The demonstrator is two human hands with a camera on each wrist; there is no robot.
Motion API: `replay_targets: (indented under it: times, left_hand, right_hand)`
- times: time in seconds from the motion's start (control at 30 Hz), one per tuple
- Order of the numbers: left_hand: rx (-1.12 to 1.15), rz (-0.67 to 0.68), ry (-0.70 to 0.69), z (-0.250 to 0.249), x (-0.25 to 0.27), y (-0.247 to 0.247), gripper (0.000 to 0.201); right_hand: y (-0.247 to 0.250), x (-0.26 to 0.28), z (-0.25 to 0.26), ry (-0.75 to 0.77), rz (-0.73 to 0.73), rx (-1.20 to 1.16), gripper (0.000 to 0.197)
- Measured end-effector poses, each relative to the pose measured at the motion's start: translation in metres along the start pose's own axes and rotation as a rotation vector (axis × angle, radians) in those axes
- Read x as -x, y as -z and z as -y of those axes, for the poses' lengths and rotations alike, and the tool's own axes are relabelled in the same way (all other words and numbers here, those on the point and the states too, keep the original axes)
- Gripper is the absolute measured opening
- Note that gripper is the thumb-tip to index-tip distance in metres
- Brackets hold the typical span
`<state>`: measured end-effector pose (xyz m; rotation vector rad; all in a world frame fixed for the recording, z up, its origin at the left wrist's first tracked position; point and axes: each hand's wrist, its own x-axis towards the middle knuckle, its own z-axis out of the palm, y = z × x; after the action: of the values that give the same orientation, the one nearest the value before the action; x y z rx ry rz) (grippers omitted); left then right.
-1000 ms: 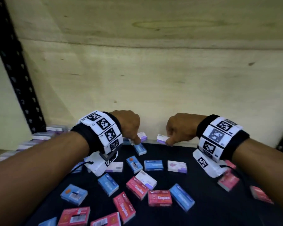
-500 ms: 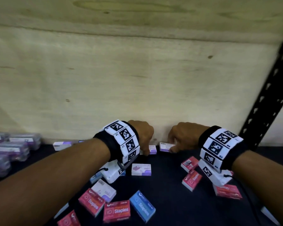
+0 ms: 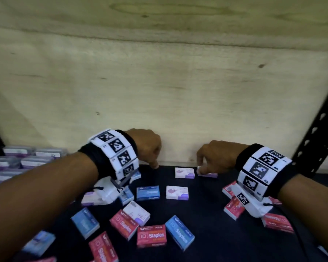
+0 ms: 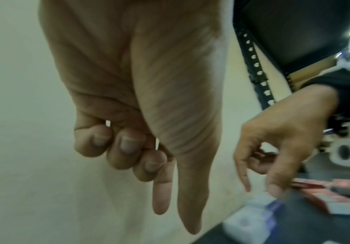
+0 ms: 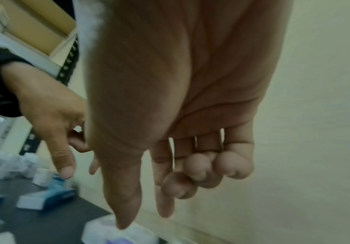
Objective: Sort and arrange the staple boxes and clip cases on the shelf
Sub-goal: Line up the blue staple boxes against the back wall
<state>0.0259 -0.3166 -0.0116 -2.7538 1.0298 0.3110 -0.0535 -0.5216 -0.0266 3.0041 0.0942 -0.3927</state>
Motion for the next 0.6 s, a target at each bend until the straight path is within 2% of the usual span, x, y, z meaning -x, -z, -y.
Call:
replay_targets:
  times: [0.13,0.27,0.4,0.6]
  left_hand:
    - [-0.063,-0.050,0.136,0.061,0.035,-0.004,0.031]
    - [-0.122,-0.053,0.258,0.102,0.057,-0.014,0.031]
    - [-0.140,-0.043,0.306,0.120,0.064,-0.025,0.034]
    - [-0.183,-0.007,0.323,0.130,0.057,-0.041,0.033]
  right_hand:
    - [0.012,-0.009,0.047,0.134,-0.018,-0.047,0.030]
    - [0.015,-0.015,0.084,0.224,0.055,-0.057,0.035]
    - [0.007,-0.017,0.095,0.227,0.144,-0.074,0.044]
    - [0.010,-0.006,0.085,0.162,0.228,-0.097,0.050]
